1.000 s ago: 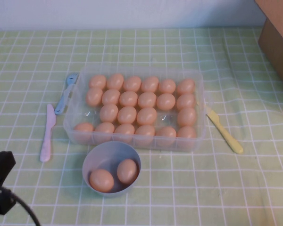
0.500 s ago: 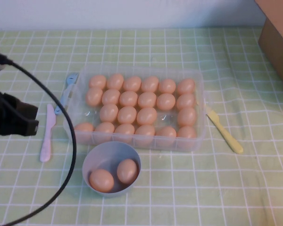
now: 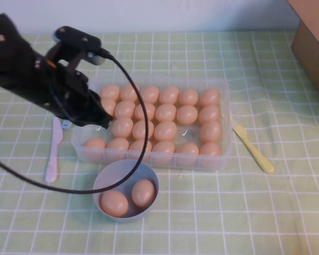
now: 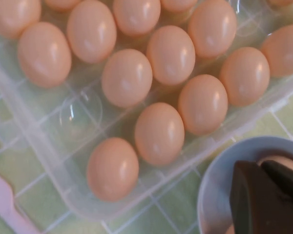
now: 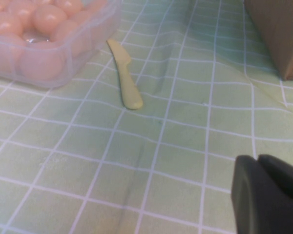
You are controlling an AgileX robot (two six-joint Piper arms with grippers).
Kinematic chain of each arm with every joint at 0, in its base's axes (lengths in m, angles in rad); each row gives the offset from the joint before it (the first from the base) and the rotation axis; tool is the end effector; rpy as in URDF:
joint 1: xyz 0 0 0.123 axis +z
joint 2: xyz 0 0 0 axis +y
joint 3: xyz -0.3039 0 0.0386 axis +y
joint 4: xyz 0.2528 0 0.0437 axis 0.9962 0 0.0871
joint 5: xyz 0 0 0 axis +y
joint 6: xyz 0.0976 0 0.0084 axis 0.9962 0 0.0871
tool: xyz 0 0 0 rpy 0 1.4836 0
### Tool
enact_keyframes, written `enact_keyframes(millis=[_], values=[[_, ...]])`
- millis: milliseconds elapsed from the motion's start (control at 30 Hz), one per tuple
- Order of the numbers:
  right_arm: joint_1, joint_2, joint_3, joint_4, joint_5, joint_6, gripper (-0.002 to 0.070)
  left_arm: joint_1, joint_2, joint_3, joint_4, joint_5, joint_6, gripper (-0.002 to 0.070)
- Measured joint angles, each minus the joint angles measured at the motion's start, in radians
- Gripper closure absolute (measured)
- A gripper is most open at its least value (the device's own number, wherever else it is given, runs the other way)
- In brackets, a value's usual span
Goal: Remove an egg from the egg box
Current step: Pick up the egg from the plastic box
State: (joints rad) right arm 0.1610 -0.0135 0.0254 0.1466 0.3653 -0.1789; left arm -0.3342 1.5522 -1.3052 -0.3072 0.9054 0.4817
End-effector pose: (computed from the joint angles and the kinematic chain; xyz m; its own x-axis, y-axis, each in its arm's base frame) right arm 0.0413 0.0119 0.1704 -0.2699 -0.0862 -0.9590 -0.2210 0.9749 -0.0254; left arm 0.3104 -0.1325 0.3259 -0.6591 0.5212 -0.5422 0.6461 0.7614 -0.0534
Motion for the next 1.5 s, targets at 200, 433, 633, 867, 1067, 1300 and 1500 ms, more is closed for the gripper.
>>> enact_keyframes(millis=[200, 433, 633, 867, 1067, 1300, 1500], values=[[0.0, 0.0, 0.0, 0.0, 0.0, 0.0, 0.0694, -0.033, 0.096, -0.062, 0.033, -0.008, 0.0, 0.0679], [0.0, 0.0, 0.0, 0.0, 0.0, 0.0, 0.0694, -0.035, 0.131, -0.071, 0.072, -0.025, 0.0, 0.0679], [0.0, 0.0, 0.0, 0.0, 0.0, 0.0, 0.0694, -0.035, 0.16, -0.072, 0.086, -0.074, 0.007, 0.0679], [0.0, 0.0, 0.0, 0.0, 0.0, 0.0, 0.0694, -0.035, 0.223, -0.109, 0.087, -0.111, 0.083, 0.0527], [0.0, 0.0, 0.0, 0.0, 0.0, 0.0, 0.0694, -0.035, 0.3, -0.173, 0.087, -0.103, 0.067, 0.0257], [0.0, 0.0, 0.0, 0.0, 0.0, 0.0, 0.0694, -0.035, 0.342, -0.194, 0.09, -0.101, 0.055, 0.0219], [0.0, 0.0, 0.0, 0.0, 0.0, 0.0, 0.0694, -0.035, 0.364, -0.195, 0.124, -0.101, 0.054, 0.0216]])
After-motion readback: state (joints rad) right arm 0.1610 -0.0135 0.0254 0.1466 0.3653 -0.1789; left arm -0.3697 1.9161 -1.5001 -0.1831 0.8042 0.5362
